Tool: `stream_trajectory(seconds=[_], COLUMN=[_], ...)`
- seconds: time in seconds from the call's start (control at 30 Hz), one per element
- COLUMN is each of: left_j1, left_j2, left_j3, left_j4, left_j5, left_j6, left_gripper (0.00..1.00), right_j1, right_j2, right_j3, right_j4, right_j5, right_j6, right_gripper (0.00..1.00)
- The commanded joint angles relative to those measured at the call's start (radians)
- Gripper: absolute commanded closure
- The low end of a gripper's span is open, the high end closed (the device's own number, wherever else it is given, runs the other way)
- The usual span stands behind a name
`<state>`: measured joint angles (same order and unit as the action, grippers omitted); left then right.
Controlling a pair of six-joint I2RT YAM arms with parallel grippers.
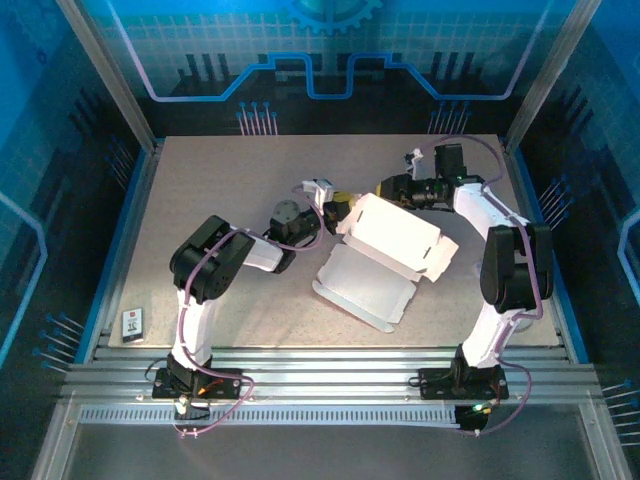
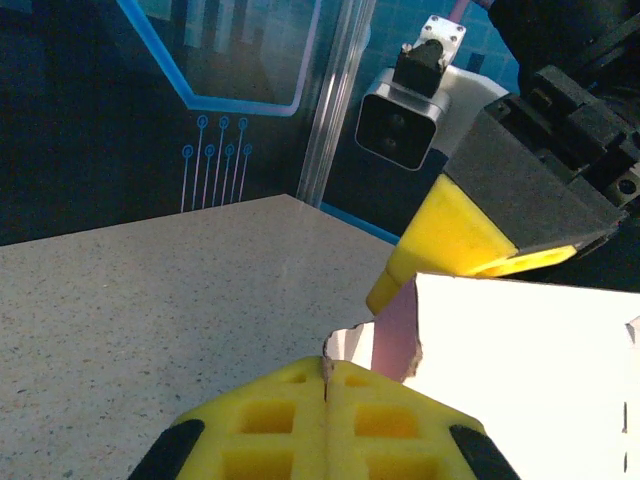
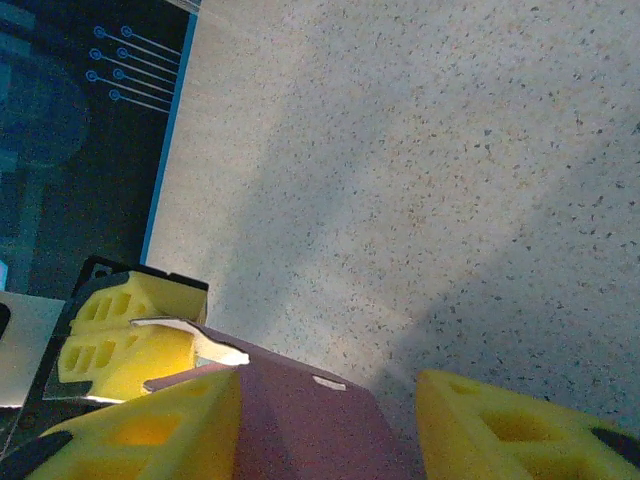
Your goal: Fold the paper box
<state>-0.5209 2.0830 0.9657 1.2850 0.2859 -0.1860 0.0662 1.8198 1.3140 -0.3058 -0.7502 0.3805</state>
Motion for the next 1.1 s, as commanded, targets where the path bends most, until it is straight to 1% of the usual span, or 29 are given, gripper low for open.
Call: stream_trajectory(seconds=[0.0, 0.17, 0.57, 0.77, 0.9, 1.07], left_j1=[-0.001, -0.004, -0.007, -0.008, -0.010, -0.014], left_j2=[0.025, 0.034, 0.058, 0.052, 0.033, 0.010], left_j3=[-0.007, -0.005, -0.047, -0.053, -0.075, -0.103], left_j4=[0.059, 0.058, 0.114, 0.116, 0.116, 0.116], left_j5=[0.006, 0.000, -0.011, -0.001, 0.000, -0.004], left_j6=[-0.016, -0.011, -0.029, -0.036, -0.026, 0.000], left_gripper=[1.00, 1.00, 1.00, 1.00, 1.00, 1.00], right_j1=[0.015, 0.045, 0.110, 0.136, 0.157, 0.161], right_j2=[-0.009, -0.030, -0.087, -0.119, -0.148, -0.173], right_j3=[-0.043, -0.083, -0.158, -0.175, -0.175, -0.206], right_j4=[0.060, 0.093, 0.118, 0.121, 0.079, 0.106], right_j5=[-0.049, -0.034, 0.068, 0.103, 0.184, 0.188], right_j6=[0.020, 0.030, 0.016, 0.012, -0.015, 0.019], right_gripper=[0.49, 0.50, 0.52, 0.55, 0.56, 0.57])
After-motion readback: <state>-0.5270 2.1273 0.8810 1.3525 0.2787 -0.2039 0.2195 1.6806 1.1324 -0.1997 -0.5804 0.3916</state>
